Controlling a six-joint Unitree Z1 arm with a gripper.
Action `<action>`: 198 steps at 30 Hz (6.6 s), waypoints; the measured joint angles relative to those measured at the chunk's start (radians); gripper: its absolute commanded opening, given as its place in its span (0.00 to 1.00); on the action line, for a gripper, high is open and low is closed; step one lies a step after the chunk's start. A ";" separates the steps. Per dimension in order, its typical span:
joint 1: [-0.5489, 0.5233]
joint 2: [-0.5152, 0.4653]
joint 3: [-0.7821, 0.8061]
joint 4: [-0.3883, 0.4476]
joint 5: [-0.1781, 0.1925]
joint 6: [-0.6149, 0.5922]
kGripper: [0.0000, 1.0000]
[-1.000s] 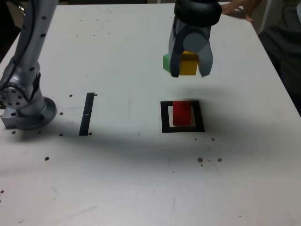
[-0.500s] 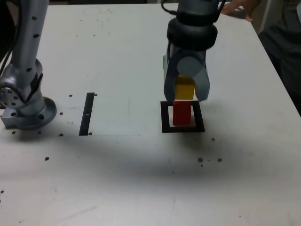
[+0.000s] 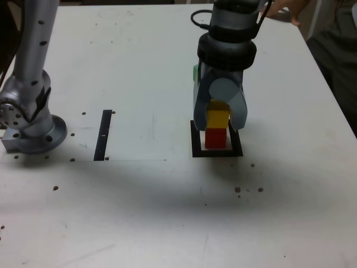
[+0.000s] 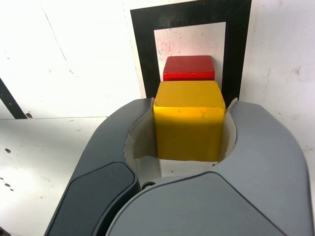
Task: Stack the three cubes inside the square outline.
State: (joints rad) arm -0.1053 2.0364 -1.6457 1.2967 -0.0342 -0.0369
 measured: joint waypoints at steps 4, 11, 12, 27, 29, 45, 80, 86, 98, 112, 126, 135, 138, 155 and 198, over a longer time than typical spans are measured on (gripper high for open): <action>0.000 0.002 0.006 -0.011 0.000 0.000 0.22; 0.000 0.010 0.011 -0.020 -0.001 0.000 0.23; 0.000 0.010 0.011 -0.020 -0.001 0.000 0.24; 0.000 0.010 0.019 -0.020 -0.007 0.017 0.99; 0.000 0.010 0.019 -0.020 -0.006 0.018 0.99; 0.046 -0.053 0.019 0.054 0.082 0.030 1.00; 0.511 0.169 -0.226 0.149 0.117 0.245 0.99; 0.519 0.194 -0.235 0.151 0.081 0.085 1.00; 0.519 0.220 -0.267 0.152 0.071 -0.037 1.00; 0.545 0.248 -0.222 0.139 0.058 -0.018 0.99; 0.564 0.272 -0.258 0.179 0.036 -0.012 0.46; 0.564 0.281 -0.266 0.168 0.038 0.003 0.24; 0.564 0.281 -0.268 0.168 0.038 0.005 0.24; 0.564 0.281 -0.269 0.168 0.032 0.009 0.24; 0.111 -0.005 -0.244 0.288 -0.011 0.049 0.24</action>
State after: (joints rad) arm 0.0055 2.0309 -1.8902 1.5846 -0.0448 0.0123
